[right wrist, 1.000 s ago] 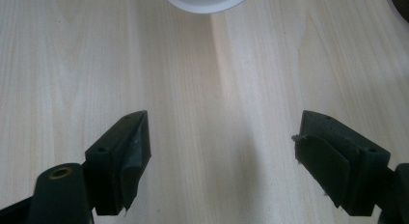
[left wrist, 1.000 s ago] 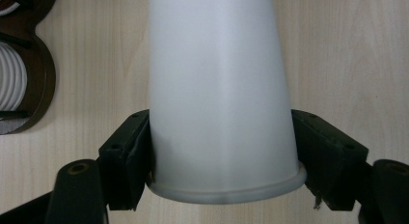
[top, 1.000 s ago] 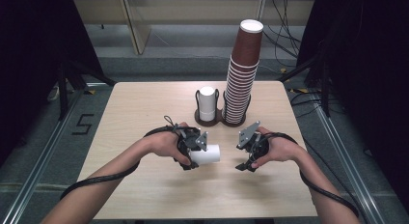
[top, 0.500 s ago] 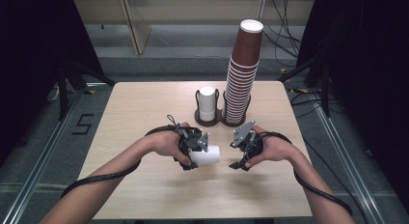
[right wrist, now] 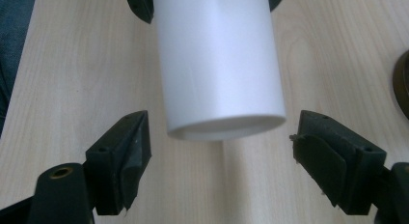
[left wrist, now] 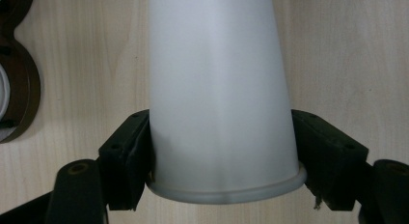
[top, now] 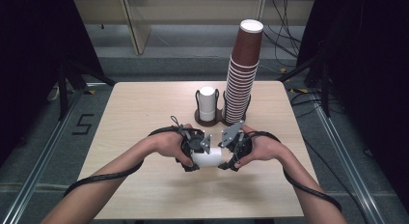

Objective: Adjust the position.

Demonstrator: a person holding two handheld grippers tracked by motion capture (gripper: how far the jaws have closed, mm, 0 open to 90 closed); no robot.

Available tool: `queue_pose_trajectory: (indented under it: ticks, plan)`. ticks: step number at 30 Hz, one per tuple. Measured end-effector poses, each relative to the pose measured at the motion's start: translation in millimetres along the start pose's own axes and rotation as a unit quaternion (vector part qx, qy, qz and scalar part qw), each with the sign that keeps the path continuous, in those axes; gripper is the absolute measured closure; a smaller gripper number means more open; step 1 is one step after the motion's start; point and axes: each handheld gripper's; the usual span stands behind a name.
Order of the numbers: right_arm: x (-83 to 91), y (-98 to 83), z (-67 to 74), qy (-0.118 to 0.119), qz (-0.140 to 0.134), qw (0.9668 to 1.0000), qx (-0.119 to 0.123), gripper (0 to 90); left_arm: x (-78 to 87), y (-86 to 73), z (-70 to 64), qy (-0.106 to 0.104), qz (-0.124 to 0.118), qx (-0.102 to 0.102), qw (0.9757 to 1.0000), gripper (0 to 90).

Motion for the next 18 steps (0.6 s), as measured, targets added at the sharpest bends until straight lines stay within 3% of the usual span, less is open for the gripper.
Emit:
queue_pose_trajectory:
  ticks: [2,8,9,11,12,13,14,16,17,18]
  plan:
    - [-5.3,3.2,2.7,0.006,0.006,0.9998,-0.016,21.4,0.2,-0.1,0.0,0.000,-0.001,0.000,1.0000,26.6]
    - [-14.6,7.2,1.0,0.012,0.002,0.9999,0.007,21.6,-0.1,-0.2,-0.8,-0.002,-0.001,-0.001,1.0000,26.7]
    - [-15.2,7.7,2.8,0.011,0.004,0.9999,-0.005,21.7,-0.3,-0.3,-0.9,-0.003,-0.001,-0.001,1.0000,26.6]
    - [-17.5,8.8,2.6,0.015,0.002,0.9999,0.001,22.0,-0.4,-0.2,-0.7,-0.006,0.001,-0.002,1.0000,26.7]
    - [-17.7,9.0,5.1,0.011,0.007,0.9998,-0.015,22.2,-0.5,-0.3,-0.7,-0.006,0.000,-0.002,1.0000,26.7]
    - [-19.0,9.5,4.1,0.014,0.003,0.9999,-0.005,22.3,-0.9,-0.2,0.1,-0.008,0.000,-0.008,0.9999,26.7]
    - [-17.2,10.4,7.3,0.007,0.018,0.9994,-0.027,22.6,-1.5,0.1,1.4,-0.016,0.001,-0.017,0.9997,26.7]
    - [-18.5,10.8,6.0,0.010,0.013,0.9997,-0.020,23.2,-1.6,-0.2,0.2,-0.011,0.001,-0.012,0.9999,26.6]
    - [-18.7,11.1,6.5,0.011,0.013,0.9996,-0.021,23.5,-3.5,-1.0,-2.6,-0.008,-0.015,0.007,0.9998,26.7]
    - [-18.7,11.4,6.7,0.006,0.016,0.9996,-0.021,23.8,-3.4,-0.7,-2.2,-0.008,-0.015,0.003,0.9999,26.6]
Point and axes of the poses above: each handheld gripper's, and its own axes: x roughly backward along the jaws, y roughly out of its top, z roughly to its left, and after that the axes turned 12 degrees about -z, right-handed
